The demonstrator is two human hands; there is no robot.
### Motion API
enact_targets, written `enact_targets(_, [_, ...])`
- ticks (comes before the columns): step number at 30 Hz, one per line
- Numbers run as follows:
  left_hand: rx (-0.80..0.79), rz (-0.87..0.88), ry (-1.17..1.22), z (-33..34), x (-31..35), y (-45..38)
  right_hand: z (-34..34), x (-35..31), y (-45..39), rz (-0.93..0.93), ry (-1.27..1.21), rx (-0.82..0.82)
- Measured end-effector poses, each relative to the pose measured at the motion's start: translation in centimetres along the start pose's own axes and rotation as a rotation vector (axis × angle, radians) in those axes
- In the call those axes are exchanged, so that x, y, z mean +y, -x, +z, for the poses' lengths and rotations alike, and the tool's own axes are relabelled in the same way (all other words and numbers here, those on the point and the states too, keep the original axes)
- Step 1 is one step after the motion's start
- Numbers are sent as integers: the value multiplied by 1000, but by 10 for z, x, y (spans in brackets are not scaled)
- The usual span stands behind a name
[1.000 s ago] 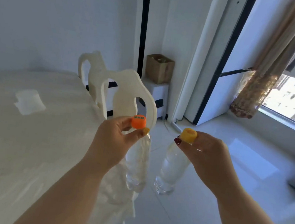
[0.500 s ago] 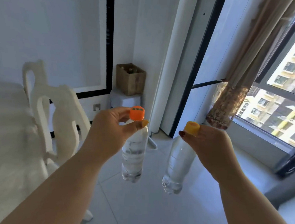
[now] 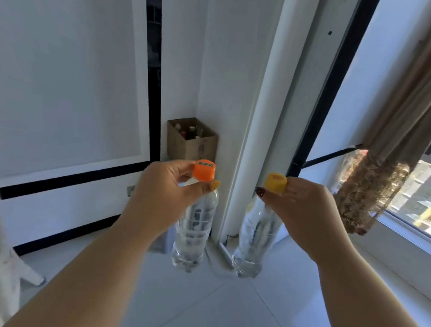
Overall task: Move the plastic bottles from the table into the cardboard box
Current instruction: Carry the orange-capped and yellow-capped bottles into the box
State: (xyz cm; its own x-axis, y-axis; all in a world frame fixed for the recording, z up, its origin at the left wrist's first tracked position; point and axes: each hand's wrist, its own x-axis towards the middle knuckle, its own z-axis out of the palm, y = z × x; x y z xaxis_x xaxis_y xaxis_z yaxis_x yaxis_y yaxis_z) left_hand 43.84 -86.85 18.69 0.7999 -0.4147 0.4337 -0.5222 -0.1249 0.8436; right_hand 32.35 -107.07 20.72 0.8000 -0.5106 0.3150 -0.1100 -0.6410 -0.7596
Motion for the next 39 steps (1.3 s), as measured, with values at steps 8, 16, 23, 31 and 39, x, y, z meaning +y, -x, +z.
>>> enact_targets(8, [122,-5,-36,41,-91,-187,70,55,-227,-70,-46,-93])
enact_targets(16, [251,-19,-106,47,-168,-373,136,62,-448,-150,-46,-121])
enact_targets(23, [369,-20,-55,36,-259,-527,223,78,-606,-195,-34,-47])
enact_targets(31, [286,-87,-69,41,-359,-665,322,105,-750,-105,-110,-68])
enact_targets(39, [281,-294,-131,72,-456,-717,415,176,-825,-47,-47,-223])
